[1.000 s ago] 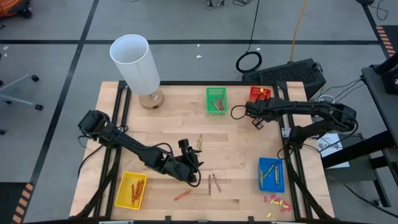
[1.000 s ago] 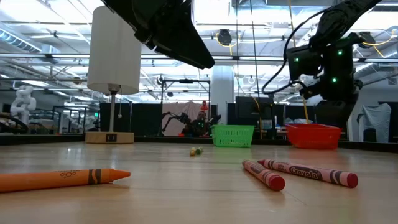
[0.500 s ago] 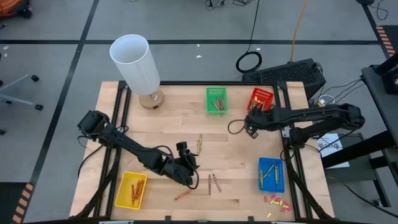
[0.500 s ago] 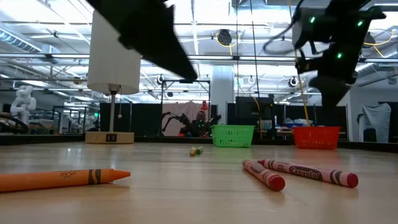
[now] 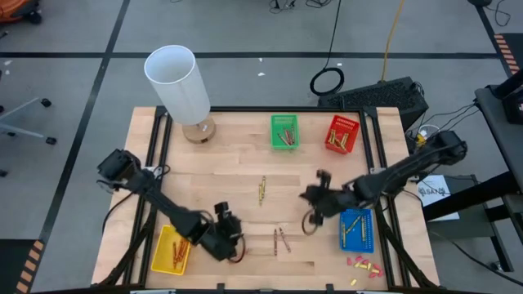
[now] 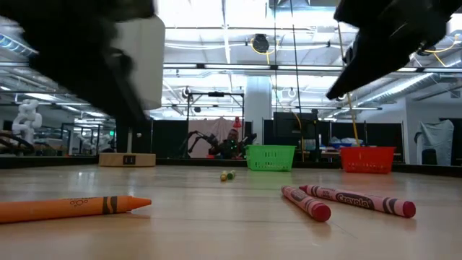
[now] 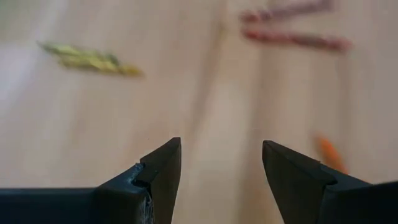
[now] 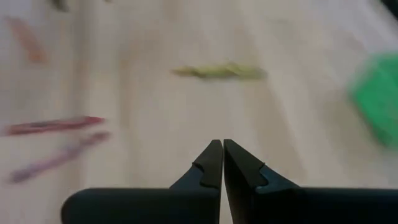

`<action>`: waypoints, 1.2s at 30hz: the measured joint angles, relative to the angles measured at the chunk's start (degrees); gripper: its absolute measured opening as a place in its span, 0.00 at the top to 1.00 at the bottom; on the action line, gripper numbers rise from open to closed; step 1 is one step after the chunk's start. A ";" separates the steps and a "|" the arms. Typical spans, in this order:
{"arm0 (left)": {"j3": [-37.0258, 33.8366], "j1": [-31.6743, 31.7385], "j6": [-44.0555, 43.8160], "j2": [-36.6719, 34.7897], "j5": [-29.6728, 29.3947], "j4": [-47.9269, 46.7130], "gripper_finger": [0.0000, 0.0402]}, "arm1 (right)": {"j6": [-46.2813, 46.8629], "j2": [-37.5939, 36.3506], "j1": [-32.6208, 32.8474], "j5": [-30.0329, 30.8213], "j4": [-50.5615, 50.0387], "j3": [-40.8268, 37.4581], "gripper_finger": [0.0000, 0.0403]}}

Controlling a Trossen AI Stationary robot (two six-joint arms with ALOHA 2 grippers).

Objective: Sort crayons
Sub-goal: Put the red crayon into the green bin

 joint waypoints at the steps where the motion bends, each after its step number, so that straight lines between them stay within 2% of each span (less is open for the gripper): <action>1: -0.28 -1.67 -1.47 0.02 0.19 -0.05 0.45 | -1.66 1.25 1.29 -0.59 2.99 0.00 1.00; 5: -0.37 -7.83 -4.41 0.02 -2.50 2.58 0.45 | -6.10 6.82 5.24 -3.81 13.97 0.00 1.00; 8: -0.37 -10.80 -1.59 0.02 -7.00 7.81 0.45 | -8.04 10.76 6.88 -8.49 21.42 0.00 1.00; 11: -0.37 -12.19 0.81 0.02 -10.31 11.09 0.45 | -5.99 14.20 7.97 -9.20 26.32 0.55 0.99; 13: -0.37 -12.35 1.54 0.02 -11.96 11.97 0.45 | -3.57 16.46 8.21 -9.02 25.11 2.27 0.97; 19: -0.37 -12.47 0.03 0.02 -12.87 12.48 0.45 | 1.73 21.24 10.03 -8.74 12.31 9.25 0.88; 28: -0.35 -12.78 0.63 0.02 -19.99 11.68 0.45 | 1.44 28.04 13.64 -4.04 8.94 18.14 0.66; 36: -0.35 -11.55 7.06 0.02 -23.19 11.90 0.45 | 11.60 32.05 14.21 0.14 0.17 20.80 0.62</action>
